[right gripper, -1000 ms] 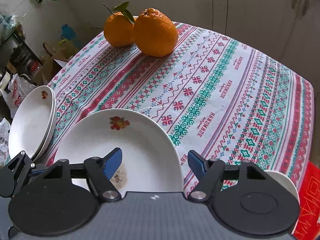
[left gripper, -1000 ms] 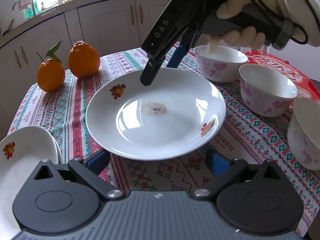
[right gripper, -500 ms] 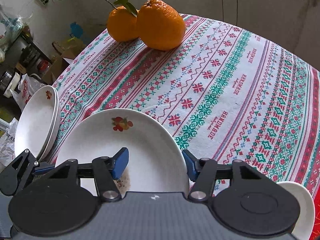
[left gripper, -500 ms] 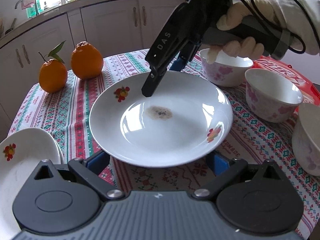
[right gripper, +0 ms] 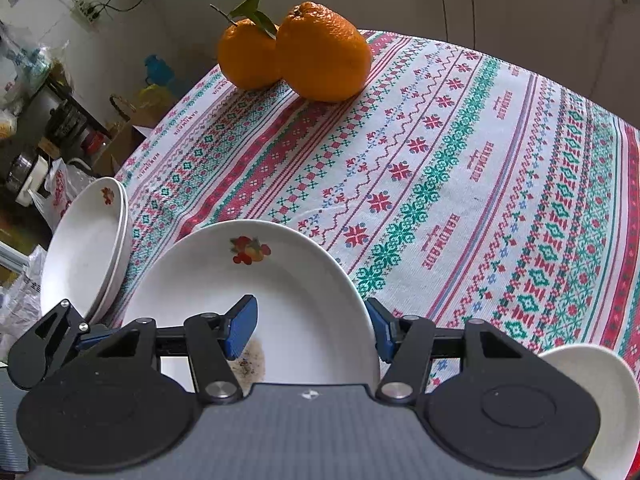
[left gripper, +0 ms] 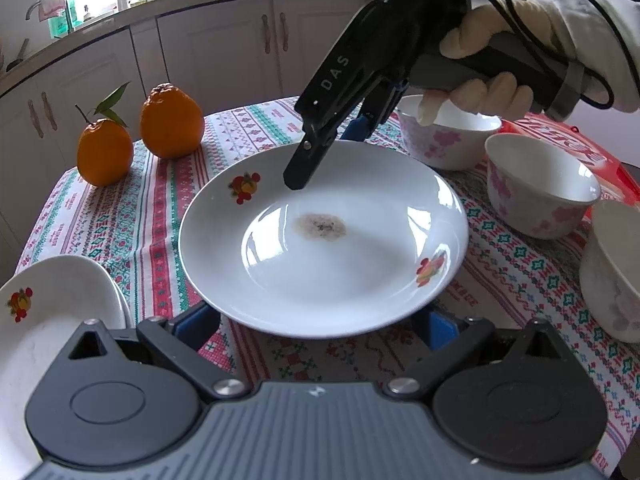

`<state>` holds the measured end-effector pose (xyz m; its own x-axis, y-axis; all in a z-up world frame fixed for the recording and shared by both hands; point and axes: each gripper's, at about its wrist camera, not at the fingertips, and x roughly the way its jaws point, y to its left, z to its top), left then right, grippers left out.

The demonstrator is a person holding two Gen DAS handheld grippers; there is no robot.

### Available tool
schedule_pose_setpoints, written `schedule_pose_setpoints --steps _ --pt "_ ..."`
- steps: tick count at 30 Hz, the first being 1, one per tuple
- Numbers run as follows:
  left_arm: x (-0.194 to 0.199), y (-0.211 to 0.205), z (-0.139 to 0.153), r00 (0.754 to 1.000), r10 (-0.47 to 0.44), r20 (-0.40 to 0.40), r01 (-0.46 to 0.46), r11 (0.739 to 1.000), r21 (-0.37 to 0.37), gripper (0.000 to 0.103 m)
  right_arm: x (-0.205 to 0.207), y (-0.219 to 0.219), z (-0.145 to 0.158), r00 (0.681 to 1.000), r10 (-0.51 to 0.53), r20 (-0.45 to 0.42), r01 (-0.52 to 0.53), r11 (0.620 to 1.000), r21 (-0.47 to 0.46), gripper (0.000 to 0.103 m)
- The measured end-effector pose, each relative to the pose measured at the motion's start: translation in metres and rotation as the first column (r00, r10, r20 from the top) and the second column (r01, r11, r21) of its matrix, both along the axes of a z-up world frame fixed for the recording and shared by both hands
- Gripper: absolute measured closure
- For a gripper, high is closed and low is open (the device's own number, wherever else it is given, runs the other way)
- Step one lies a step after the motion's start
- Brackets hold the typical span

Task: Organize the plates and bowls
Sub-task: 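Lift the stained plate with the right gripper and carry it toward the plate stack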

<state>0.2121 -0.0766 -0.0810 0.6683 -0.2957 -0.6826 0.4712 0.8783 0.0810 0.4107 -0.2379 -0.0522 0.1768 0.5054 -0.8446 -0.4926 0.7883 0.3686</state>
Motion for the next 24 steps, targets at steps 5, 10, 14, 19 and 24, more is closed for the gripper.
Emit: schedule_pose_setpoints --steps 5,10,14,19,24 --pt "-0.003 0.002 0.005 1.000 -0.013 0.009 0.013 1.000 -0.008 0.002 -0.007 -0.002 0.007 1.000 -0.010 0.005 0.010 1.000 0.008 0.038" --pt "-0.008 0.005 0.012 1.000 -0.020 0.017 0.020 1.000 -0.008 0.002 -0.014 -0.003 0.019 1.000 -0.017 0.016 0.016 0.999 0.032 0.038" --pt "-0.015 0.011 0.020 0.999 -0.013 0.030 0.014 1.000 -0.014 0.002 -0.019 0.003 0.029 0.999 -0.015 0.029 0.014 0.999 0.037 0.038" --pt "-0.026 0.022 0.029 0.999 0.011 0.043 -0.011 1.000 -0.019 0.002 -0.026 0.018 0.042 0.999 0.004 0.044 -0.006 0.999 0.049 0.038" --pt "-0.036 0.038 0.038 0.998 0.044 0.052 -0.043 0.999 -0.023 0.002 -0.030 0.040 0.052 0.997 0.037 0.062 -0.040 0.998 0.049 0.038"
